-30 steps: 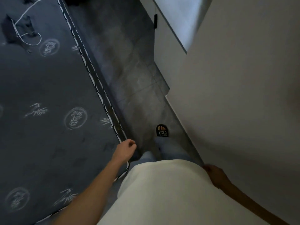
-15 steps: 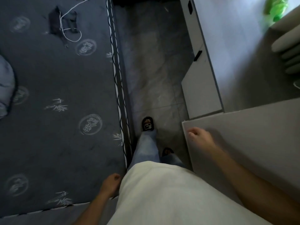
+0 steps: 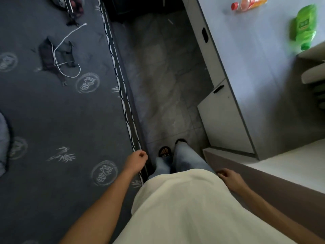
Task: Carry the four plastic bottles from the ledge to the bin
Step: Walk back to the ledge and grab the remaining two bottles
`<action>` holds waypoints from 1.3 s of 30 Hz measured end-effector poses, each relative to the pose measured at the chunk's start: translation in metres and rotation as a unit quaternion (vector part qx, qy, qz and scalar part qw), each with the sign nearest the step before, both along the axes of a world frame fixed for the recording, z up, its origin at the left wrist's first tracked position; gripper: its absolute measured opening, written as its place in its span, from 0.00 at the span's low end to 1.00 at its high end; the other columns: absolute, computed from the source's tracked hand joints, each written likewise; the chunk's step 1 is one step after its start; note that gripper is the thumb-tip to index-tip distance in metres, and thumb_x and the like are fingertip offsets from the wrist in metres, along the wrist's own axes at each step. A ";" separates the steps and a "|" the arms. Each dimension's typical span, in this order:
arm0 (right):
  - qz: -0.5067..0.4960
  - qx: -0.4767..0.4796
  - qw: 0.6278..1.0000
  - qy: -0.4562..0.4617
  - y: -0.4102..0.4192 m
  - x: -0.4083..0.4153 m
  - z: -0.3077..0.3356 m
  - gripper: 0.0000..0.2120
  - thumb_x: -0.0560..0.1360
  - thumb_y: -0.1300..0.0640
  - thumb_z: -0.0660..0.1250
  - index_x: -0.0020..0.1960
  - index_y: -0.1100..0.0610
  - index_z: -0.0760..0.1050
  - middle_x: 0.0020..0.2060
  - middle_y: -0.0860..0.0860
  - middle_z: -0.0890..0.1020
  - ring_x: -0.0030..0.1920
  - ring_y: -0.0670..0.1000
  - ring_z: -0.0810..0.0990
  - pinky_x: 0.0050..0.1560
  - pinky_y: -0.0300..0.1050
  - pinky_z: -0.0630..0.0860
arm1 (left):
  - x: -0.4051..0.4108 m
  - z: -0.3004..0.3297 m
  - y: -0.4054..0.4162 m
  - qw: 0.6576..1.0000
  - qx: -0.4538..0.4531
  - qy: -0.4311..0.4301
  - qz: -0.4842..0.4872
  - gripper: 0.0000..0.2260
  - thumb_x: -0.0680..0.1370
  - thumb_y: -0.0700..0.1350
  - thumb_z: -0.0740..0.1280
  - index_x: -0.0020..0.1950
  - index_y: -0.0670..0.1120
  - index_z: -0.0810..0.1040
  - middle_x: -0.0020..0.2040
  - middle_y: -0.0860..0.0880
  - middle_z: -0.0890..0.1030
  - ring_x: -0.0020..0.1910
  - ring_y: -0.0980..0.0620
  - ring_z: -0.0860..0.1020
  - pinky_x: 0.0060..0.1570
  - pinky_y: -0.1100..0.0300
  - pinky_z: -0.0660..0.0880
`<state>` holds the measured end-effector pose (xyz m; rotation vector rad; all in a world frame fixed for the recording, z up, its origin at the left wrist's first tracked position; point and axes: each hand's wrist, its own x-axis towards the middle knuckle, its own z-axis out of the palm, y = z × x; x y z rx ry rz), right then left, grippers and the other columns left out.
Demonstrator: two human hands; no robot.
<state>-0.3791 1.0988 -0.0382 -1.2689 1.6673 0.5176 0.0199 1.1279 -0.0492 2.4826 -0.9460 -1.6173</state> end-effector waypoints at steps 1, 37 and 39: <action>-0.011 0.009 1.000 0.004 -0.005 0.000 0.001 0.12 0.78 0.51 0.64 0.60 0.51 0.80 0.57 0.50 0.84 0.57 0.53 0.80 0.55 0.43 0.73 | 0.005 0.001 -0.025 1.000 -0.010 0.003 -0.007 0.08 0.79 0.45 0.66 0.54 0.46 0.83 0.49 0.45 0.85 0.48 0.44 0.83 0.55 0.49 0.79; -0.305 -0.055 0.951 -0.014 -0.415 0.168 -0.013 0.11 0.78 0.49 0.64 0.58 0.45 0.79 0.55 0.47 0.84 0.54 0.51 0.81 0.55 0.45 0.76 | 0.131 0.003 -0.571 0.930 0.056 -0.054 -0.358 0.10 0.78 0.48 0.63 0.51 0.52 0.84 0.53 0.48 0.86 0.56 0.44 0.81 0.54 0.55 0.77; -0.346 -0.031 0.938 0.000 -0.392 0.168 -0.009 0.11 0.78 0.50 0.64 0.59 0.46 0.79 0.56 0.47 0.84 0.55 0.51 0.81 0.56 0.46 0.76 | 0.101 0.008 -0.610 0.921 0.040 -0.036 -0.387 0.10 0.77 0.50 0.63 0.53 0.54 0.83 0.52 0.50 0.85 0.54 0.46 0.80 0.50 0.56 0.74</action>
